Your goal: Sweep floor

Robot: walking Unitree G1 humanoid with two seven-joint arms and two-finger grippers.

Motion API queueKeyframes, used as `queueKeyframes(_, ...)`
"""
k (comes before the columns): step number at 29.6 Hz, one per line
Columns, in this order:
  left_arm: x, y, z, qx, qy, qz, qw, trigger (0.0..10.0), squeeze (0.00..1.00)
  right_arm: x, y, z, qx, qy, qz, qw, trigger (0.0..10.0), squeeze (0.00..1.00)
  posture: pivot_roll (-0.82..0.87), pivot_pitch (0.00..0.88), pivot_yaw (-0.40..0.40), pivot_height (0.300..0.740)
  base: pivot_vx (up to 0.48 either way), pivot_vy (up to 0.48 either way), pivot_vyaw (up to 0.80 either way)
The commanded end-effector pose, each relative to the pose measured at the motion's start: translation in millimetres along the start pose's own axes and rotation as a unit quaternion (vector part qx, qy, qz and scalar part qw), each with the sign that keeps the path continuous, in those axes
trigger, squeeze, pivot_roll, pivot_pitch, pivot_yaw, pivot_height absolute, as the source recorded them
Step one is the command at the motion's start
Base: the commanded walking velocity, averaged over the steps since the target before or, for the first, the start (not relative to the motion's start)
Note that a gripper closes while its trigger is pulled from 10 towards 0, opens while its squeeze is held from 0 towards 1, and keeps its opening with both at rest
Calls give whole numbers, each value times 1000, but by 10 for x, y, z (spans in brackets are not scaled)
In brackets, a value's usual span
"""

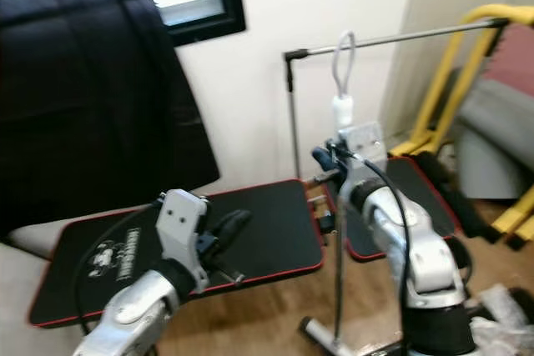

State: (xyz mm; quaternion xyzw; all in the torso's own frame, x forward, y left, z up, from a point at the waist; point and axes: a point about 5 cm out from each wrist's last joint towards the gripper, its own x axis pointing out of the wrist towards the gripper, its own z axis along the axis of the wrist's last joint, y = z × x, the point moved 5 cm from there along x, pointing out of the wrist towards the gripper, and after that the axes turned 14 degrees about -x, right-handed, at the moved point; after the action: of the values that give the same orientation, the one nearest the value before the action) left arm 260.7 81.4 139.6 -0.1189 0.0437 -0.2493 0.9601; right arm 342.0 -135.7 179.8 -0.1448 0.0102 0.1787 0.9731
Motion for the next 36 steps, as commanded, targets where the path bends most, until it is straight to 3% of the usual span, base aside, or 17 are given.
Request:
queueKeyframes(1,-7,78,-48,0,7,30,1000,10000,0,7,13,-3,-12,2,1,1000,10000,0,-90,35,11,740,-240,0,-800)
queueKeyframes(11,-3,71,-48,2,7,30,1000,10000,0,22,-23,-10,-14,4,-11,1000,10000,0,-89,34,9,740,-242,0,-160)
queueKeyframes(18,1,69,-48,2,6,29,1000,10000,0,25,-31,-14,-14,7,-11,1000,10000,0,-95,33,9,740,-249,0,-733)
queueKeyframes(27,5,70,-55,4,8,29,1000,10000,0,31,-58,-22,-18,7,-21,1000,10000,0,-95,31,11,740,-262,0,0)
queueKeyframes(36,12,78,-51,-3,4,29,1000,10000,0,49,-94,-5,-13,2,-33,999,10000,0,-95,13,10,740,-116,0,-800)
